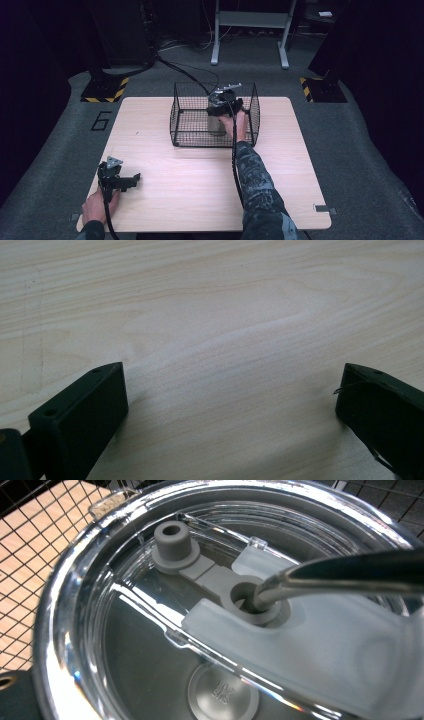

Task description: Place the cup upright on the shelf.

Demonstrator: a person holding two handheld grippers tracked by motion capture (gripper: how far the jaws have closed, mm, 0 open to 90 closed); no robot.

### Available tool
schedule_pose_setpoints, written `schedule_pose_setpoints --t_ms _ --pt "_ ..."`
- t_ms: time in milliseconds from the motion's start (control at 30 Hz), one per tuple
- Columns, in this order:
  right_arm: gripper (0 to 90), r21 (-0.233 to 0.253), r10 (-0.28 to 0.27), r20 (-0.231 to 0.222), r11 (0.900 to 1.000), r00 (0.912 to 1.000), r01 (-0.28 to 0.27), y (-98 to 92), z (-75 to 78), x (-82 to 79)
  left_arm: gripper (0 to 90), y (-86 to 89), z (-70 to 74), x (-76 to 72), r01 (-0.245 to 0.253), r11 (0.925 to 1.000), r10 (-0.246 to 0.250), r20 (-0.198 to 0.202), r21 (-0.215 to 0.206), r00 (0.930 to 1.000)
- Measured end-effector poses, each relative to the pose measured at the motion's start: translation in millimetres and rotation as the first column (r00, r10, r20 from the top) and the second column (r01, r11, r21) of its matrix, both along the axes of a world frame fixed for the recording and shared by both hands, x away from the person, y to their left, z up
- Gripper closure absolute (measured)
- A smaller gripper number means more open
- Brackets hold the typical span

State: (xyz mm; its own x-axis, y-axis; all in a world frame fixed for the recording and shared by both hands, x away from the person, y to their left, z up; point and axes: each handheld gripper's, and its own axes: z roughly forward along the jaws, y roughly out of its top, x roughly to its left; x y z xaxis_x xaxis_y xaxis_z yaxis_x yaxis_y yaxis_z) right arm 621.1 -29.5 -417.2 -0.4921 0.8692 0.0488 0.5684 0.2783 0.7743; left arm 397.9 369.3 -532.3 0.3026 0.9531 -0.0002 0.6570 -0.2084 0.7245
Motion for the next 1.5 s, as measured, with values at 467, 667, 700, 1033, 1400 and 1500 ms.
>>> schedule_pose_setpoints --t_ms 467,667,700,1033,1400,1500 --pt "0.0 0.013 0.05 -0.035 0.999 0.9981 -0.05 -11.1 22.5 -17.4 0.2 0.3 0.8 0.0 0.006 1.0 -0.006 -0.01 0.003 0.9999" --pt "0.0 -0.003 0.071 -0.041 0.997 0.9966 -0.071 -19.9 33.6 -31.5 0.2 0.8 1.1 0.1 0.011 0.9999 -0.011 -0.01 0.011 0.9999" --pt "0.0 -0.008 0.071 -0.046 0.997 0.9964 -0.072 -21.9 36.1 -35.7 0.2 0.7 1.0 0.1 0.009 0.9999 -0.009 -0.011 0.01 0.9999" --pt "0.0 -0.013 0.106 0.013 0.994 0.9943 -0.106 -41.8 59.1 -67.2 0.2 0.5 0.5 0.4 0.006 0.9999 -0.006 -0.002 0.01 1.0" --pt "0.0 -0.026 0.151 0.077 0.988 0.9855 -0.15 -51.9 83.8 -116.5 0.2 0.5 0.3 0.5 0.008 0.9999 -0.008 -0.001 0.009 1.0" --pt "0.0 -0.038 0.153 0.094 0.988 0.9837 -0.15 -57.2 87.3 -130.0 0.2 0.4 0.2 0.5 0.008 0.9999 -0.008 0.001 0.008 1.0"
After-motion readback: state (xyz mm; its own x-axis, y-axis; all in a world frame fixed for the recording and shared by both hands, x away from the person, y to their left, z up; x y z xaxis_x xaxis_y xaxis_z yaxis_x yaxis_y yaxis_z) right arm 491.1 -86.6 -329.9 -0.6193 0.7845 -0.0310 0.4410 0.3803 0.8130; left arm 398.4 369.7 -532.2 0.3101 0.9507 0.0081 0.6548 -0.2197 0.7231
